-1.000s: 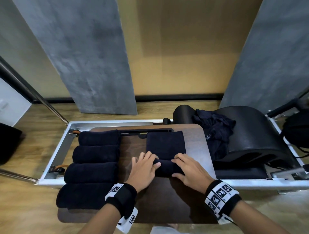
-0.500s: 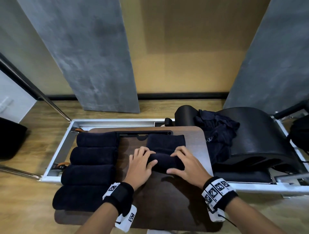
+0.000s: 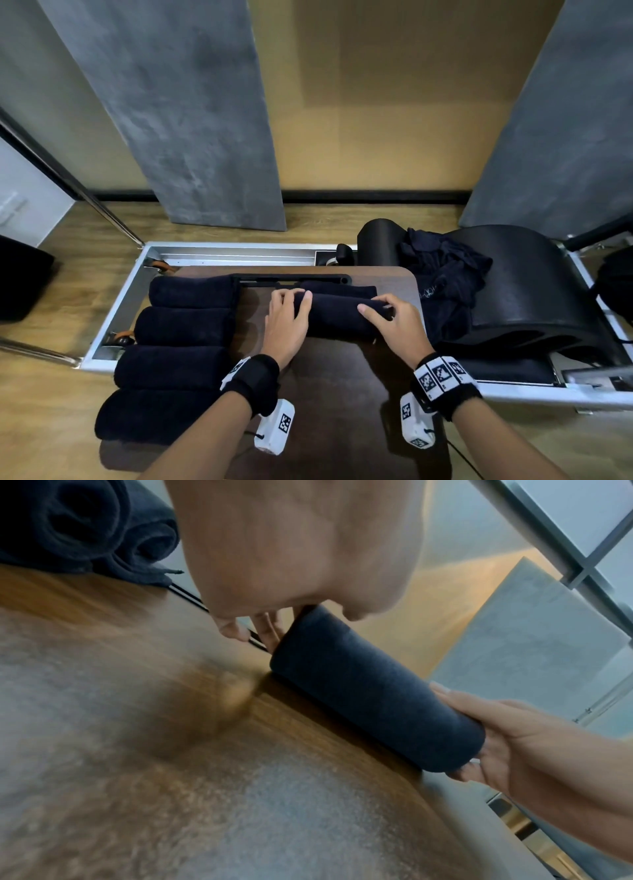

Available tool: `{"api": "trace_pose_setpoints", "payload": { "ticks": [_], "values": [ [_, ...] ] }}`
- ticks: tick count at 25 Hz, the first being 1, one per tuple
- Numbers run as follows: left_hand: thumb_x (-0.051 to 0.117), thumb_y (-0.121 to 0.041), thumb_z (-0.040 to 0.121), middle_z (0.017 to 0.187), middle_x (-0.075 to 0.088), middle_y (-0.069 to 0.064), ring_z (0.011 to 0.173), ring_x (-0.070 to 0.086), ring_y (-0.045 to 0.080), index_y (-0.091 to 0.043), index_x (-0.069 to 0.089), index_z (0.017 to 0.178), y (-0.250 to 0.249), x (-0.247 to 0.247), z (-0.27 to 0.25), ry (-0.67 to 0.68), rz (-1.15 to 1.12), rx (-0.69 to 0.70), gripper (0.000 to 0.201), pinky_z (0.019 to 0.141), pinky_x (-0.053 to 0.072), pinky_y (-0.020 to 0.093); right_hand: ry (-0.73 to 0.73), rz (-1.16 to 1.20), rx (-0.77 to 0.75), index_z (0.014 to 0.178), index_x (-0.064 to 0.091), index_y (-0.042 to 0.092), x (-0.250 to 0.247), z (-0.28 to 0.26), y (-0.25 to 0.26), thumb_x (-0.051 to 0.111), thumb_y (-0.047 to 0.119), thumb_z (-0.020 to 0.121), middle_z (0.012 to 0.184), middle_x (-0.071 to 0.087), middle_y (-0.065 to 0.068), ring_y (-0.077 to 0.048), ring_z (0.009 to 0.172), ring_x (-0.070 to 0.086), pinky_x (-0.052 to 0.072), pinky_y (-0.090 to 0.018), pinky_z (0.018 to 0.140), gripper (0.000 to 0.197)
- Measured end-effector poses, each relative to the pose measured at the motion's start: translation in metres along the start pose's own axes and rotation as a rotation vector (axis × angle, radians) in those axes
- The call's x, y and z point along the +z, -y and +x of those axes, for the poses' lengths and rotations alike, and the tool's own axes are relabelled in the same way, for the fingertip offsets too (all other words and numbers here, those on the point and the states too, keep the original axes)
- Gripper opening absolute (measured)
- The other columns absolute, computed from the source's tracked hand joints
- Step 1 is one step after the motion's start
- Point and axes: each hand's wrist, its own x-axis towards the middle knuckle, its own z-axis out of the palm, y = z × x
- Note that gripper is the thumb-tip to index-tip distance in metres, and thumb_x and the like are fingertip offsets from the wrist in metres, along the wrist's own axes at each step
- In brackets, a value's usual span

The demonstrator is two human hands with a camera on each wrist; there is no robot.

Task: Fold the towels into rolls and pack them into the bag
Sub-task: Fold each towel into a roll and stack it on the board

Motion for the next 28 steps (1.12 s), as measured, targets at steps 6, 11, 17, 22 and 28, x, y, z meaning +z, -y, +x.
{"api": "trace_pose_setpoints", "payload": {
  "ticks": [6, 11, 17, 22, 28],
  "values": [
    [0.044, -0.053, 0.108, 0.151, 0.047, 0.000, 0.145, 0.038, 0.023, -0.021, 0.050, 0.152, -0.007, 0.008, 0.027, -0.004, -0.045, -0.138, 0.055, 0.123, 0.029, 0.052, -0.251, -0.195, 0.228, 0.118, 0.071, 0.019, 0.019, 0.018, 0.011, 0.065, 0.066, 0.090, 0.111, 0.069, 0.000, -0.022, 0.106, 0.065, 0.050, -0.034, 0.084, 0.055],
    [0.052, -0.057, 0.104, 0.147, 0.049, 0.012, 0.144, 0.041, 0.033, -0.008, 0.057, 0.144, -0.012, 0.008, 0.047, 0.017, -0.094, -0.219, 0.063, 0.120, 0.034, 0.050, -0.255, -0.235, 0.331, 0.077, 0.068, 0.014, 0.023, 0.025, 0.020, 0.060, 0.064, 0.093, 0.076, 0.066, 0.000, -0.027, 0.079, 0.064, 0.050, -0.036, 0.067, 0.053],
    [0.052, -0.054, 0.105, 0.149, 0.045, 0.014, 0.144, 0.039, 0.033, -0.002, 0.048, 0.146, -0.016, 0.006, 0.048, 0.065, -0.173, -0.289, 0.066, 0.120, 0.034, 0.046, -0.300, -0.141, 0.410, 0.088, 0.065, 0.016, 0.029, 0.018, 0.024, 0.062, 0.059, 0.093, 0.086, 0.067, -0.001, -0.027, 0.088, 0.062, 0.043, -0.035, 0.075, 0.043],
    [0.060, -0.051, 0.102, 0.127, 0.062, 0.006, 0.114, 0.060, 0.019, -0.020, 0.049, 0.123, -0.024, -0.016, 0.038, 0.064, -0.489, -0.246, 0.039, 0.088, 0.047, 0.034, -0.388, 0.270, 0.377, 0.090, 0.068, 0.020, 0.032, 0.010, 0.049, 0.075, 0.047, 0.090, 0.097, 0.070, -0.002, -0.023, 0.099, 0.067, 0.056, -0.041, 0.085, 0.028],
    [0.064, -0.050, 0.098, 0.116, 0.066, -0.010, 0.112, 0.062, 0.011, -0.035, 0.058, 0.114, 0.000, -0.126, 0.045, -0.160, -0.545, -0.008, 0.023, 0.096, 0.050, 0.036, -0.262, 0.501, 0.225, 0.094, 0.081, 0.019, 0.098, 0.012, 0.142, 0.070, 0.045, 0.097, 0.096, 0.079, -0.001, -0.015, 0.096, 0.072, 0.057, -0.036, 0.085, 0.029]
  ]
}}
